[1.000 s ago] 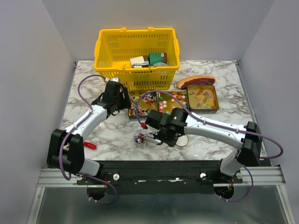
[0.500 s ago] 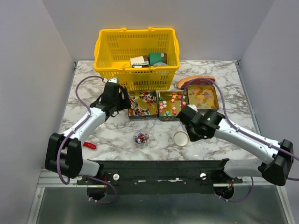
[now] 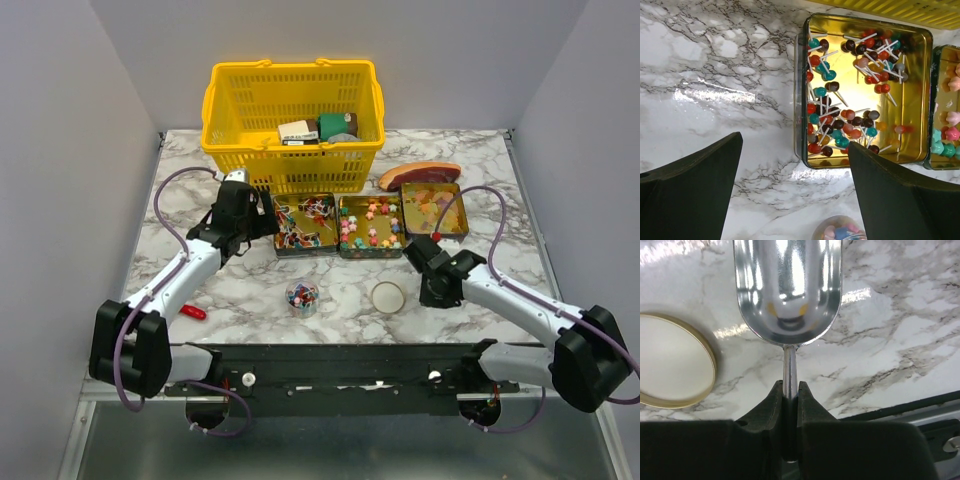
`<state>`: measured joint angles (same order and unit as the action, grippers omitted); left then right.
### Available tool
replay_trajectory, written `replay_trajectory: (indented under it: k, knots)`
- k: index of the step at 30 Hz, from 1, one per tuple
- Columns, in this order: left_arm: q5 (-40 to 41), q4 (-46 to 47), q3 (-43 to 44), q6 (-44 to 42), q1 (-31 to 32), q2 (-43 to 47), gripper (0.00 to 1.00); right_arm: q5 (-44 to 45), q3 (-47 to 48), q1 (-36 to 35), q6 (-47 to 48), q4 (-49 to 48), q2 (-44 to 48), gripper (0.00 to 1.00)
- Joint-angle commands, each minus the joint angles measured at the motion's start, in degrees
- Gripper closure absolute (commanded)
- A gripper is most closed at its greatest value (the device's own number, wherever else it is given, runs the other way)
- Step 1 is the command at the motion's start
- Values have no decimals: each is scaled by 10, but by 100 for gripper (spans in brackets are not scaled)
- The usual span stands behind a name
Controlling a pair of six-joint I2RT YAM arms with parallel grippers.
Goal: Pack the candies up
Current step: Place the spatula at the center of the board.
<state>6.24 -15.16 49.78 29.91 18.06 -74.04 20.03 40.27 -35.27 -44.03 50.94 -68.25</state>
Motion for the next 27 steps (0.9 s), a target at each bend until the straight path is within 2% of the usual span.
replay_trajectory:
  k: [1,3,4,7,13,18,22,24,27]
  knots:
    - [-12,-26,15,9,-2,23,1,-7,-16,20,-28,-65,-19,99]
    - [-28,-36,13,16,-2,35,1,-11,-12,25,-18,-73,-28,93]
    - [-35,-43,14,20,-2,40,1,-15,-9,27,-13,-73,-38,85]
    - [-60,-67,15,22,-2,49,1,-12,-4,31,-4,-80,-51,75]
    - [-62,-109,1,51,-2,104,1,19,-27,30,-11,-128,-17,56]
    - [-77,-109,-16,50,-2,145,1,38,-32,30,17,-145,35,52]
    - [-69,-101,-37,56,-2,175,1,-12,-41,27,100,-202,78,51]
    - [-70,-70,-67,60,-1,206,1,-9,-56,-3,142,-251,101,51]
    - [-48,-69,-77,76,-7,222,1,-17,-81,-42,156,-305,125,50]
